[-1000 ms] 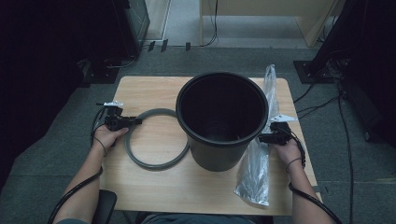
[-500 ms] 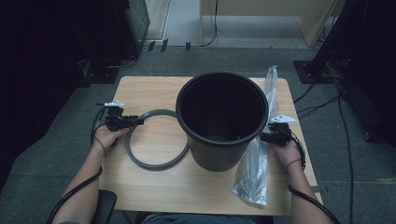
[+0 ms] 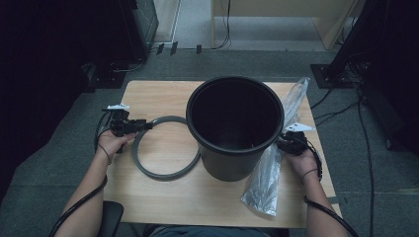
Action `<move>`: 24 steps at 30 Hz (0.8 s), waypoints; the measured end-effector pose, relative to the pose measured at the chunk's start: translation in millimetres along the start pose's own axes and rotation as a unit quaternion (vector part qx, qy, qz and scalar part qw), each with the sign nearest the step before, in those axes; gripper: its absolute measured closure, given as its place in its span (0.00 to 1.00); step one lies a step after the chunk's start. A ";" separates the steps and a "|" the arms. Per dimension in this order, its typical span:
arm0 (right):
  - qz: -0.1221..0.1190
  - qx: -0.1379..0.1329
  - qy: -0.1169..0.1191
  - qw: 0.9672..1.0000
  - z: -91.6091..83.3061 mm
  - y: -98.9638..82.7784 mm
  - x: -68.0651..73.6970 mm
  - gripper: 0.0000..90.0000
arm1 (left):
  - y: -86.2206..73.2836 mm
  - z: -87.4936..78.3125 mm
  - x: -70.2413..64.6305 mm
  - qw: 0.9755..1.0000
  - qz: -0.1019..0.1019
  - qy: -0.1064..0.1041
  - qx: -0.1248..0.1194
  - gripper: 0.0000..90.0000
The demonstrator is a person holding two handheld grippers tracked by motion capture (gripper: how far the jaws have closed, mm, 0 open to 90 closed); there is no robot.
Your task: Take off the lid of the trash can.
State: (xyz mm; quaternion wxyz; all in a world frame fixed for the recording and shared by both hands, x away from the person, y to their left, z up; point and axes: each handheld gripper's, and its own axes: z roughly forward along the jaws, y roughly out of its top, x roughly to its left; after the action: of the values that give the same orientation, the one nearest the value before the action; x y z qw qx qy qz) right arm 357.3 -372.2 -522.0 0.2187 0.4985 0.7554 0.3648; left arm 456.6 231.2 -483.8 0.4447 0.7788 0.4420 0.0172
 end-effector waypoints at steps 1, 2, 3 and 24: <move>0.001 0.000 0.001 1.000 0.0 0.0 -0.2 0.75 | 0.3 -0.4 -1.5 1.000 0.001 0.000 0.002 0.50; 0.004 -0.001 0.000 1.000 0.1 0.0 -0.6 0.78 | 0.1 -0.7 -2.8 1.000 0.003 0.000 0.001 0.50; 0.008 -0.001 -0.002 1.000 0.0 0.1 -1.5 0.80 | -0.1 -1.2 -3.8 1.000 0.003 -0.001 0.002 0.50; 0.032 0.010 0.034 0.999 -3.0 0.6 -8.4 0.96 | 7.4 2.7 -18.3 1.000 0.008 -0.018 0.019 0.48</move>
State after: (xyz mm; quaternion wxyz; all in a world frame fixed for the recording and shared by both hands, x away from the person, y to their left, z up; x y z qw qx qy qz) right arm 359.0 -380.7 -519.9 0.1759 0.5119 0.7497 0.3808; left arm 451.7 214.9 -473.5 0.4376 0.7909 0.4277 -0.0014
